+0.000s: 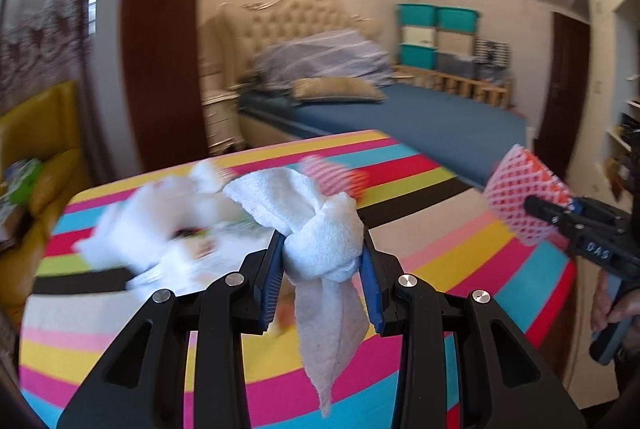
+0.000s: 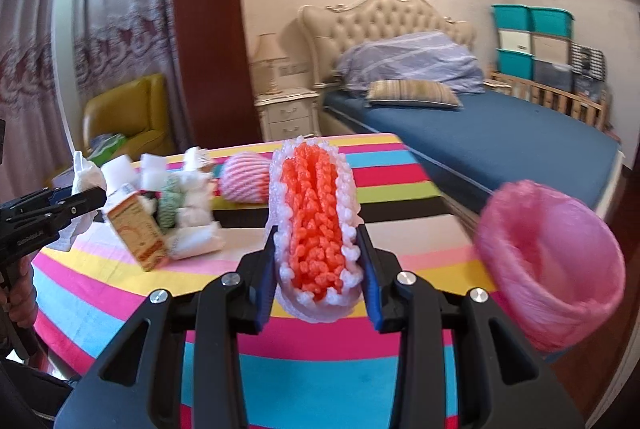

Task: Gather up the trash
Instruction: 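Carry the tissue and foam net to the pink bin and release both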

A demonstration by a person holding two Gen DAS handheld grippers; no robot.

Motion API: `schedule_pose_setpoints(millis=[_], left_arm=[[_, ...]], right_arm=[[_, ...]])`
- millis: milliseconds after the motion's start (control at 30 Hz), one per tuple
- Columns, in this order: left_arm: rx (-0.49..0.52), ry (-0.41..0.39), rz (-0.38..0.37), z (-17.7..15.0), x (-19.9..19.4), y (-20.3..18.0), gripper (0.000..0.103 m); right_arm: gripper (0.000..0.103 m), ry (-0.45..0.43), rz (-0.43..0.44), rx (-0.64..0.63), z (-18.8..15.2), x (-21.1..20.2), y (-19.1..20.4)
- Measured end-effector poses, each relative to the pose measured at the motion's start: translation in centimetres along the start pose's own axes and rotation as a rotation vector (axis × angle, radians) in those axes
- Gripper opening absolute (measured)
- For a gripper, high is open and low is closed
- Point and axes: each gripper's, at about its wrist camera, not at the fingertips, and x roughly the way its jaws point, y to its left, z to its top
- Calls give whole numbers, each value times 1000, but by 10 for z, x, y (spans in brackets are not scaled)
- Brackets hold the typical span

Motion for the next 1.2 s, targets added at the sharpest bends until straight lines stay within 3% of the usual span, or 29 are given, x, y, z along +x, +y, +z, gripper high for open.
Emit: schedule_pose_setpoints(millis=[367, 700, 1000, 1100, 1167, 1200], left_arm=[[127, -36, -279, 38, 59, -107, 34], [191, 37, -548, 86, 140, -239, 34], [148, 124, -610, 92, 211, -311, 34], [144, 140, -626, 93, 227, -326, 34], [140, 154, -601, 93, 237, -335, 35], [130, 163, -600, 92, 238, -335, 35]], right_arm=[[35, -52, -210, 137, -7, -37, -109], [36, -51, -342, 221, -13, -50, -207], [39, -28, -356, 197, -20, -26, -246], [48, -30, -347, 203, -23, -17, -253], [65, -24, -336, 200, -27, -9, -256], [65, -25, -333, 202, -30, -10, -258]])
